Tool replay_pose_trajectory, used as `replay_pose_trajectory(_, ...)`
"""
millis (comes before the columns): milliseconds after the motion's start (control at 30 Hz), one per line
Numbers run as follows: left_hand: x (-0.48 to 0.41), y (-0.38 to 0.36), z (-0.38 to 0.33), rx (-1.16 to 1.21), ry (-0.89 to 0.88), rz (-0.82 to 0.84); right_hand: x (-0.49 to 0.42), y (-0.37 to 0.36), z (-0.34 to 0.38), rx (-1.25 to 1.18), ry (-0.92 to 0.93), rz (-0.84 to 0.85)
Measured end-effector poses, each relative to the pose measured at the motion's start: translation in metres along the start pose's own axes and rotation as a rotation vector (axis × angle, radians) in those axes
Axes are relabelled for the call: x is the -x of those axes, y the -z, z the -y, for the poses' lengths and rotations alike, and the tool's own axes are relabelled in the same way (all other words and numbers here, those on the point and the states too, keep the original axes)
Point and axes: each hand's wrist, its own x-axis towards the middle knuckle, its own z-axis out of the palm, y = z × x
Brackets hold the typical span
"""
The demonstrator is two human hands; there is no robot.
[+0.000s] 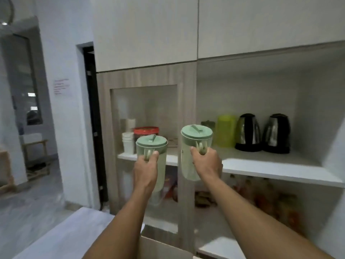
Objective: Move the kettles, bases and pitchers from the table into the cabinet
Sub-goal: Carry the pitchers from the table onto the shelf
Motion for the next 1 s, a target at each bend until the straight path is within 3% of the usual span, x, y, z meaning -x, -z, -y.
replay_pose_trajectory(167, 0.013, -0.138, -0.030, 0.100, -0.023, 0.158, -0.076, 0.095, -0.052, 0.021, -0.059, -0.179)
replay_pose_trajectory(500, 0.021, -0.367, -0.033, 0.186, 0.007, 0.340, -0.224, 0.213, -0.162, 0.083, -0.110, -0.281)
replay_pose_trajectory(733, -0.006, -0.460, -0.010, 0.181, 0.067, 0.323, -0.299, 0.212, -0.220, 0.081, -0.185, -0.164)
replay_pose_trajectory(1000, -0.083, -0.530, 0.015, 0.109, 0.125, 0.301, -0.381, 0.167, -0.243, 0.153, -0.226, -0.175)
